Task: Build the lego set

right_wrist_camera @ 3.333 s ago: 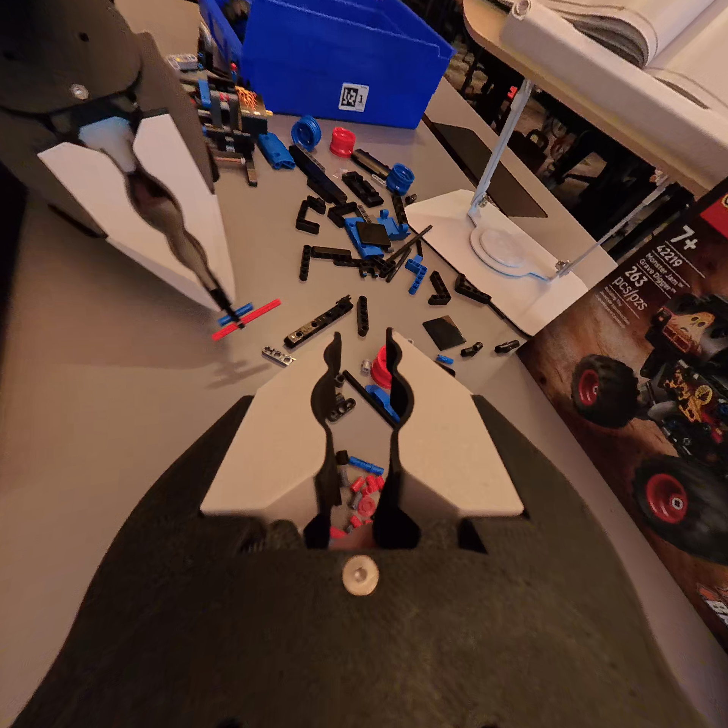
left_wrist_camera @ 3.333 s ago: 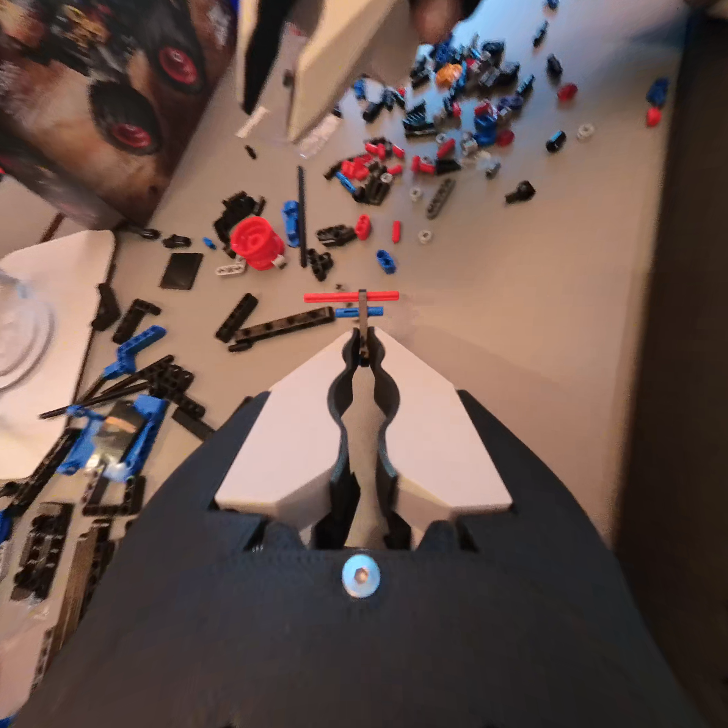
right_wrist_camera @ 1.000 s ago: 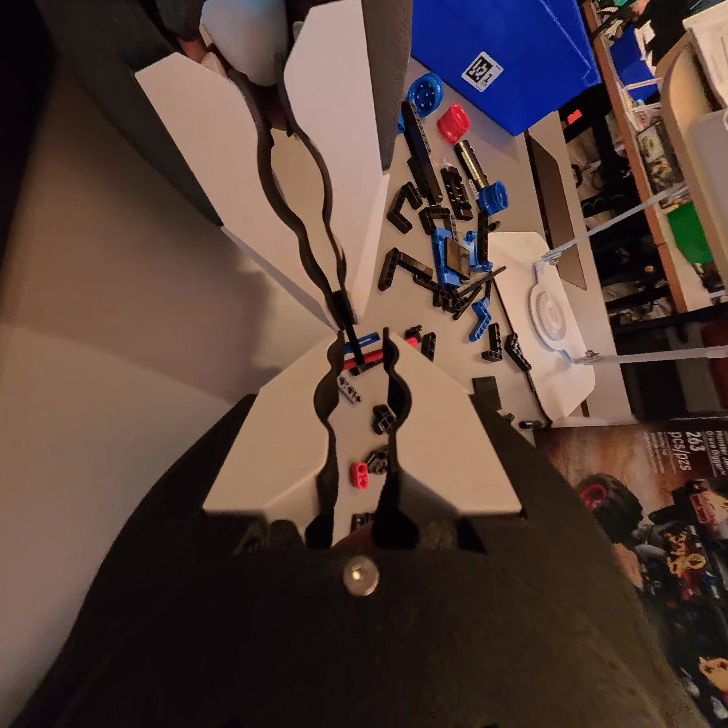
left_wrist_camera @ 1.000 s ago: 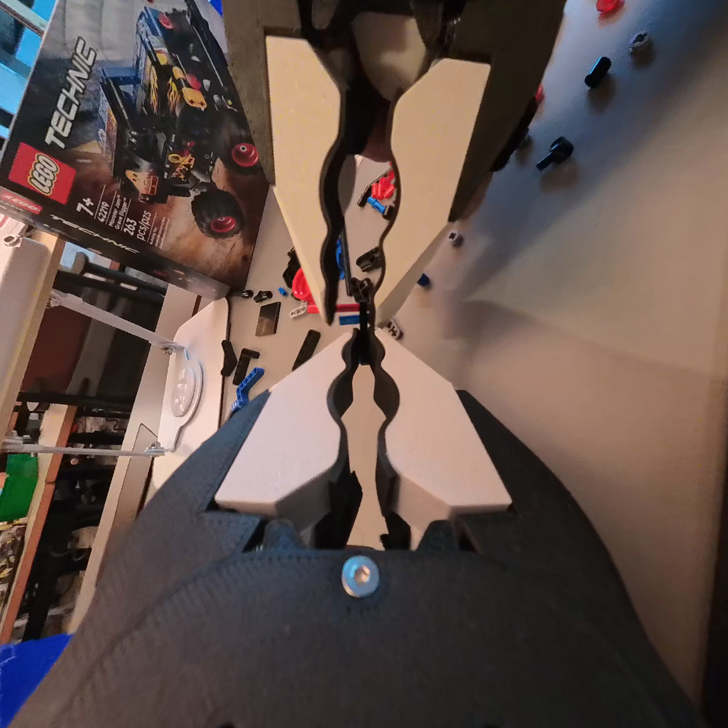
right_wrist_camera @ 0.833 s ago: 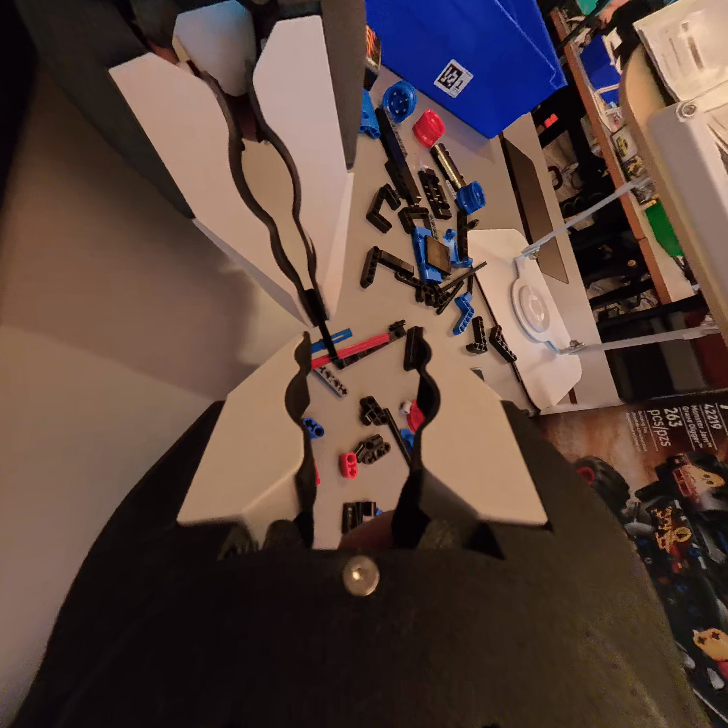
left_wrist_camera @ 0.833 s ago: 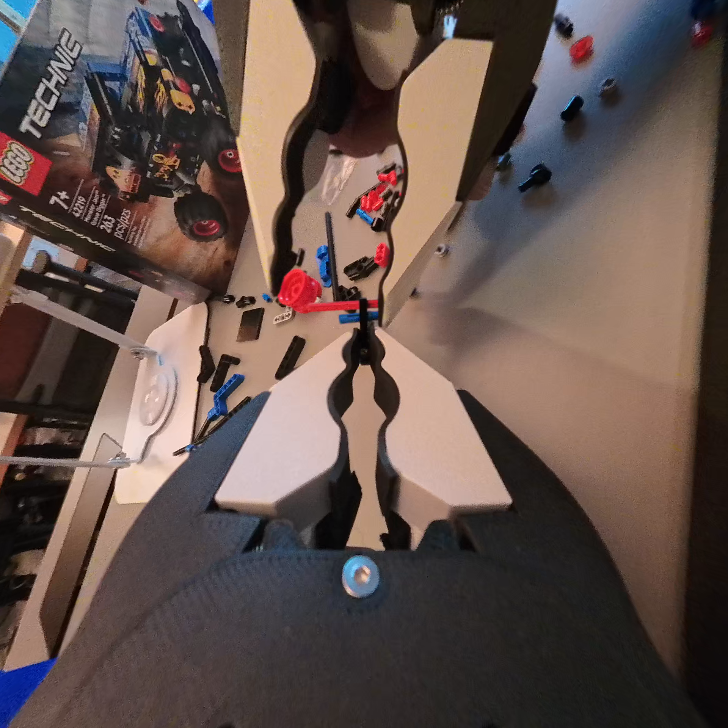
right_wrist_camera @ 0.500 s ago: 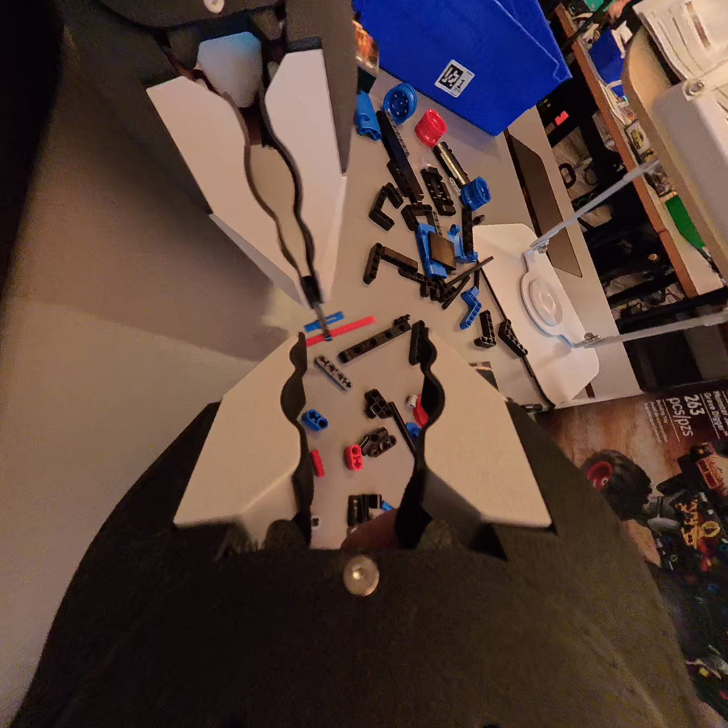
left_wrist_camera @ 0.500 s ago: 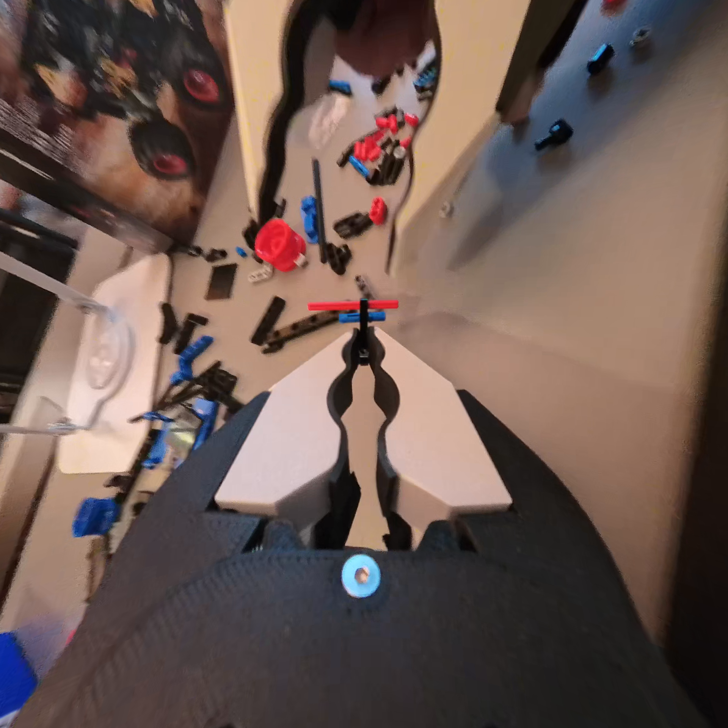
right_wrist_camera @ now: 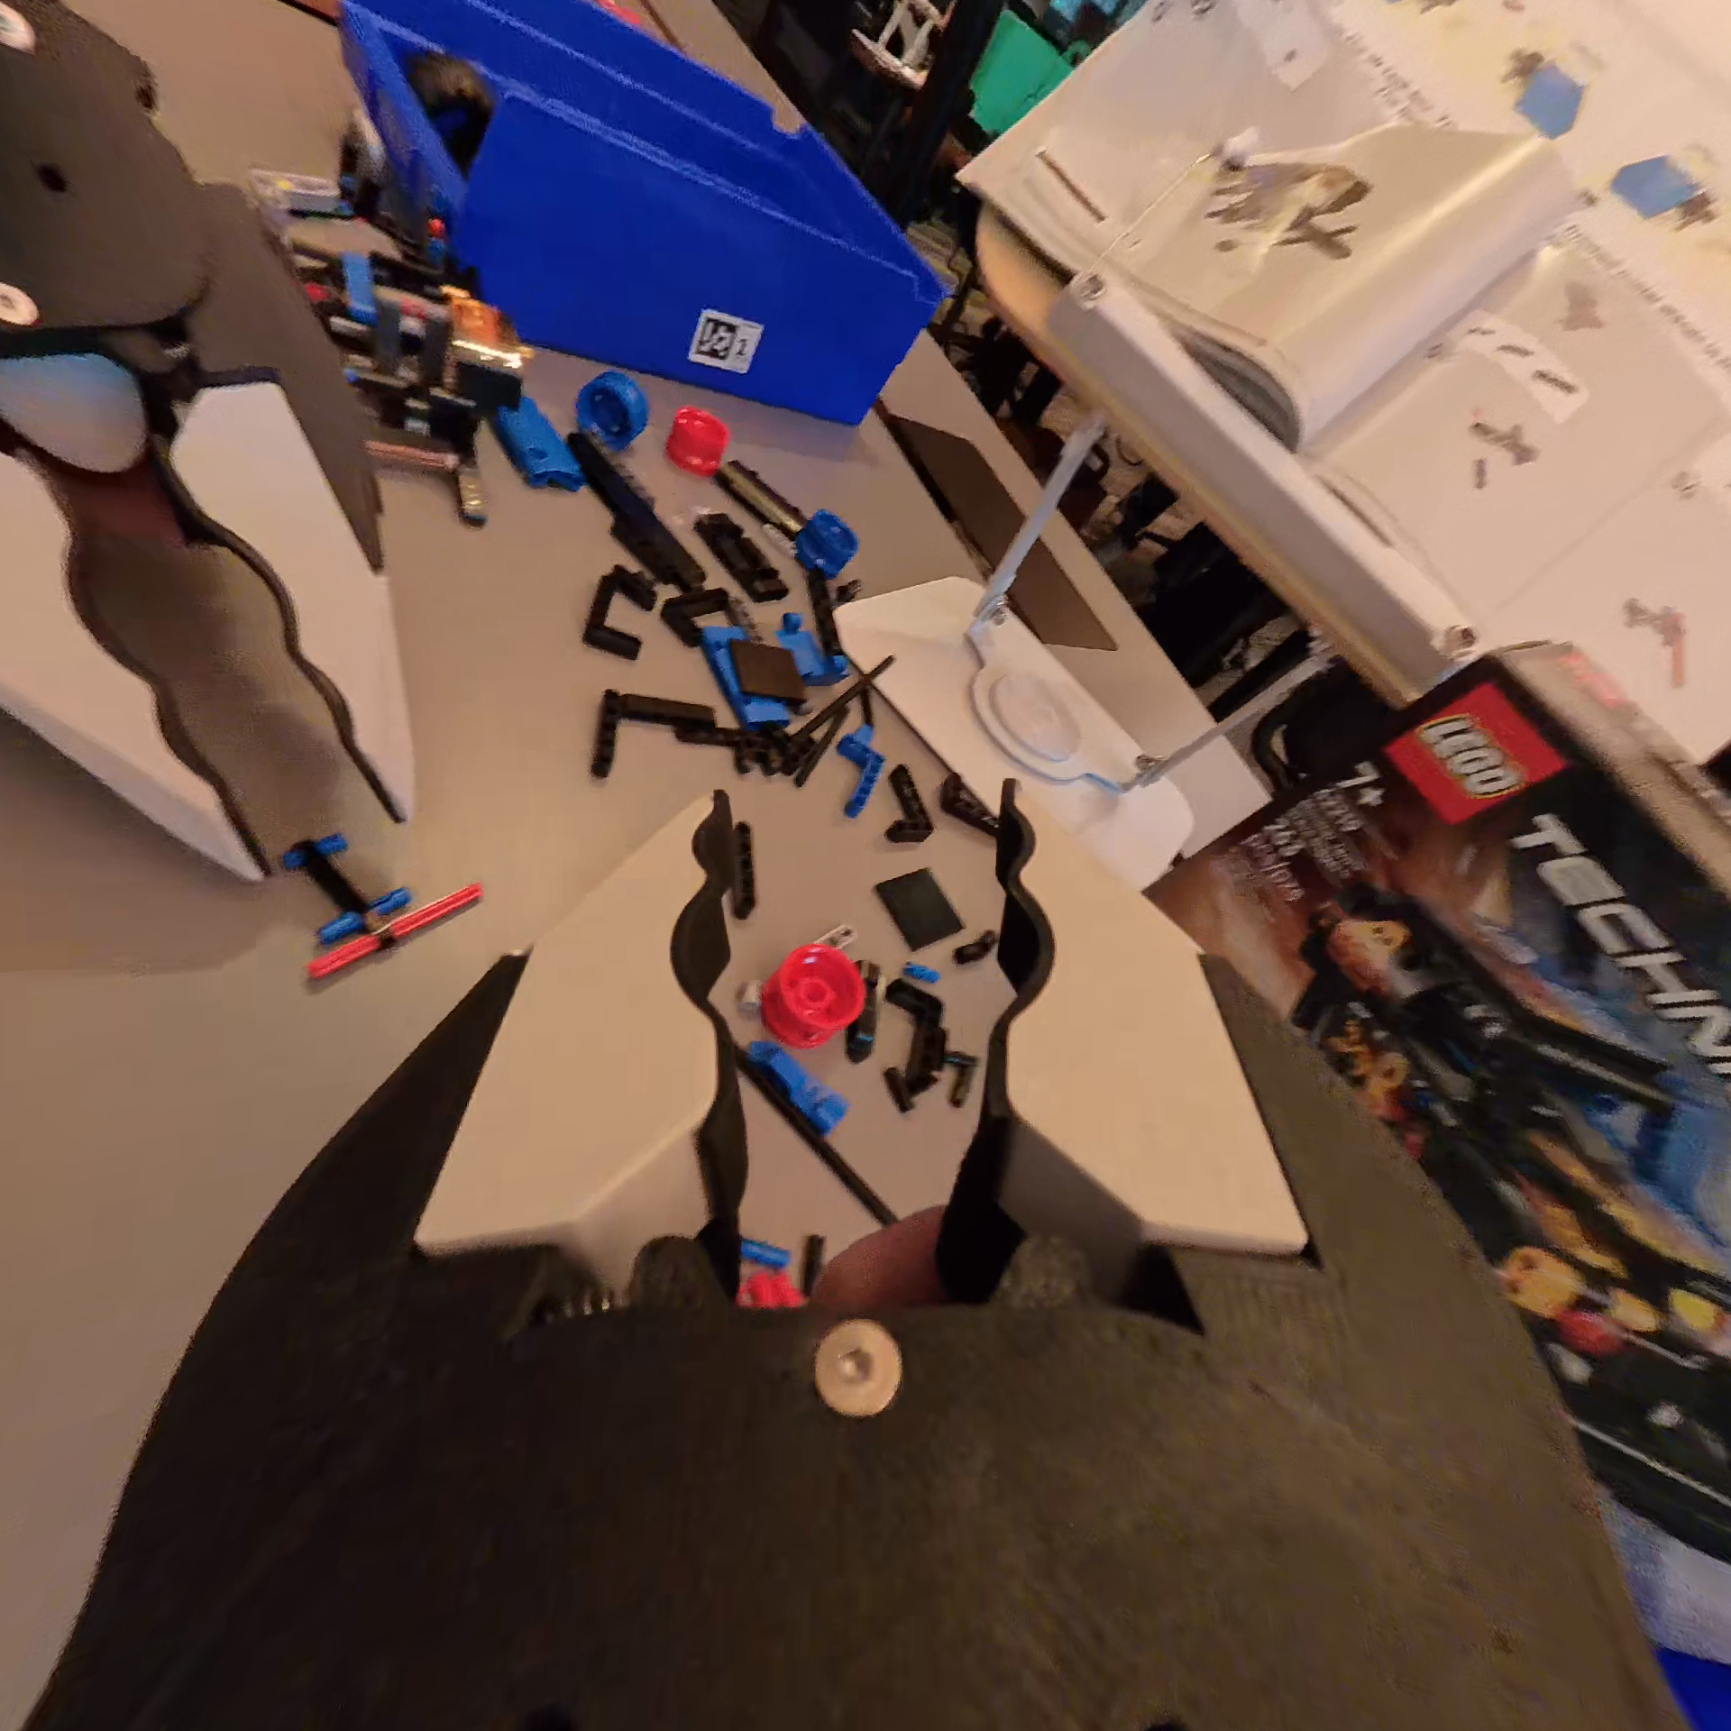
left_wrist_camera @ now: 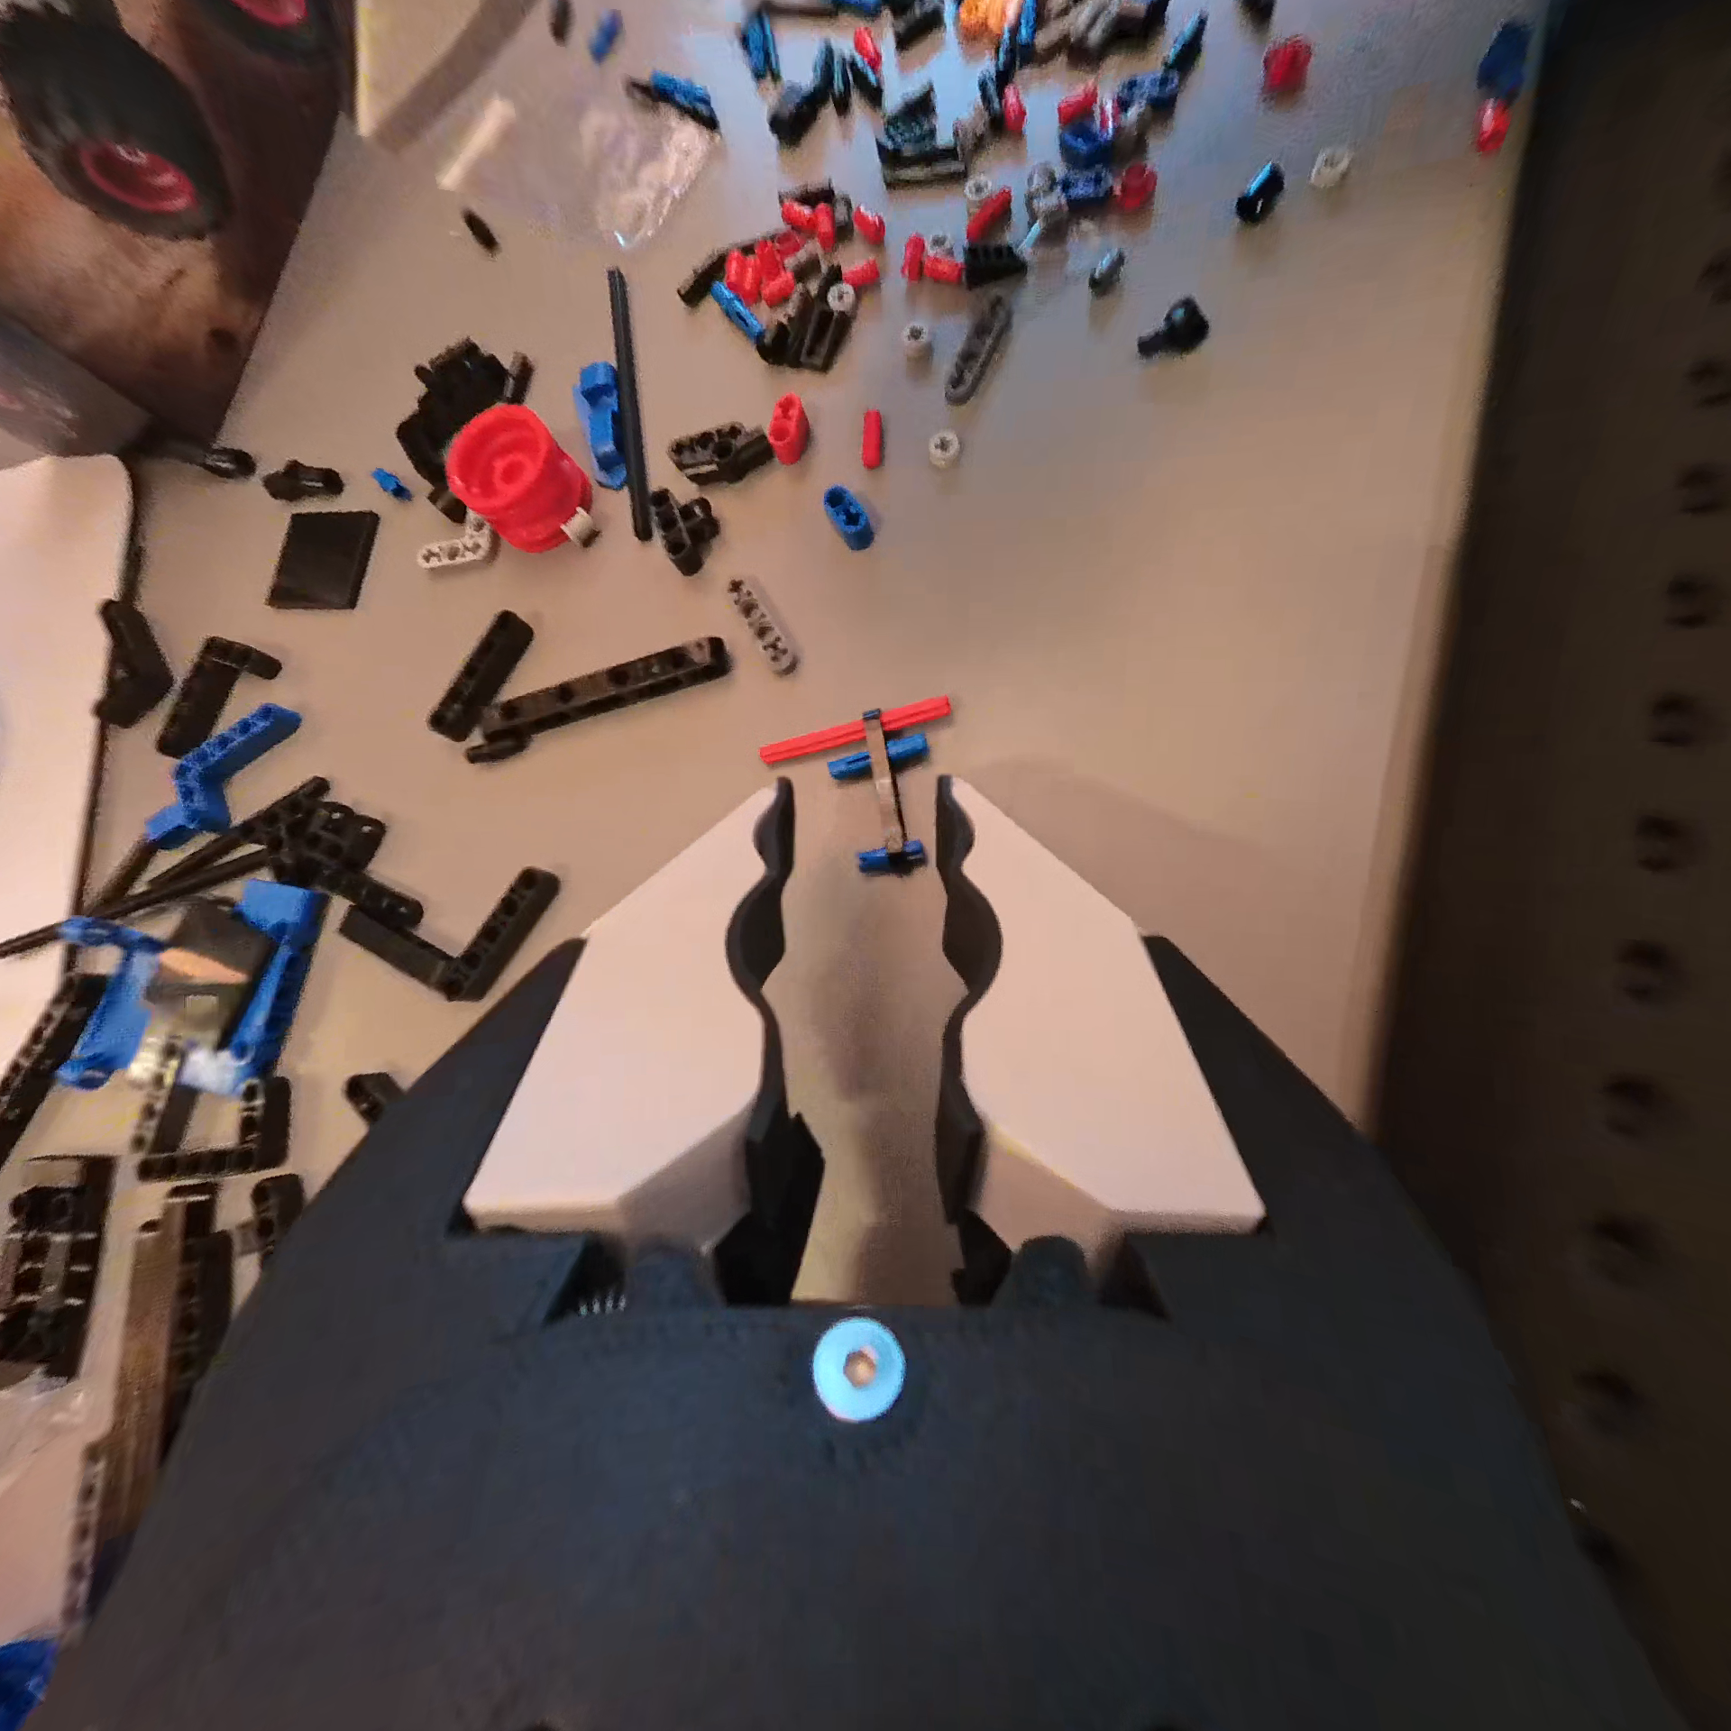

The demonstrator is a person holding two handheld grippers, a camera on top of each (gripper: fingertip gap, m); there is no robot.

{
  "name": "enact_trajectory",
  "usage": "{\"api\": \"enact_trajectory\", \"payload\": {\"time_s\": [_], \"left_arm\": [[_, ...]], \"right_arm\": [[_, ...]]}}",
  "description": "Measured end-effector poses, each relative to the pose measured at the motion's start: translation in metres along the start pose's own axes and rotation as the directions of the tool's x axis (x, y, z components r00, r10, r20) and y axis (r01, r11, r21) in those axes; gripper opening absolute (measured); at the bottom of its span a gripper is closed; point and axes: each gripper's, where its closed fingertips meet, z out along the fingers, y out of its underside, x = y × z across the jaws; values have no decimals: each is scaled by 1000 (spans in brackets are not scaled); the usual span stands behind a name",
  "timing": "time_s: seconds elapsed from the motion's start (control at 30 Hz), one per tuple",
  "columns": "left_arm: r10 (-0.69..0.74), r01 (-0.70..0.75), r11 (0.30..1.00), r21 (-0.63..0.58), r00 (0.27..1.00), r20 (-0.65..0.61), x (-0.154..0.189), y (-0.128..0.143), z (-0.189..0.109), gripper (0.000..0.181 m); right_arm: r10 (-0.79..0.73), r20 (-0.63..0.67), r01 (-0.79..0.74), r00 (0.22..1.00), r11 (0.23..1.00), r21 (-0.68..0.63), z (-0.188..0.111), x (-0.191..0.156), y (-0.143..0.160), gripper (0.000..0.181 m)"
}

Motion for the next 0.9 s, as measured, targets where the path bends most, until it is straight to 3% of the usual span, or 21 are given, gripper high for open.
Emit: {"api": "enact_trajectory", "payload": {"time_s": [0.13, 0.3, 0.37, 0.47, 0.53, 0.63, 0.77, 0.9], "left_arm": [[-5, -5, 995, 98, 995, 102, -35, -30, -34, 31], [-6, -48, 991, 123, 916, 402, -135, -67, -92, 31], [17, -75, 992, 98, 868, 497, -178, -80, -115, 32], [149, -151, 987, -45, 796, 587, -238, -82, -137, 36], [245, -204, 969, -137, 775, 583, -267, -77, -139, 38], [292, -241, 956, -165, 771, 565, -296, -75, -138, 44], [290, -237, 957, -167, 819, 495, -313, -68, -127, 50], [310, -233, 947, -221, 842, 441, -321, -51, -112, 52]], "right_arm": [[-86, -92, 84, 992, 996, -27, -1, 55, -26, 55], [-101, -119, 97, 988, 995, -35, 20, 148, -59, 57], [-25, -106, 27, 994, 1000, 14, 34, 186, -70, 60], [55, -98, -52, 994, 998, 30, 58, 237, -75, 66], [49, -110, -48, 993, 999, 13, 75, 264, -71, 70], [61, -76, -64, 995, 997, -38, 102, 286, -56, 75], [101, -7, -101, 995, 989, -104, 130, 292, -27, 77], [101, 20, -96, 995, 981, -170, 141, 292, -10, 66]]}}
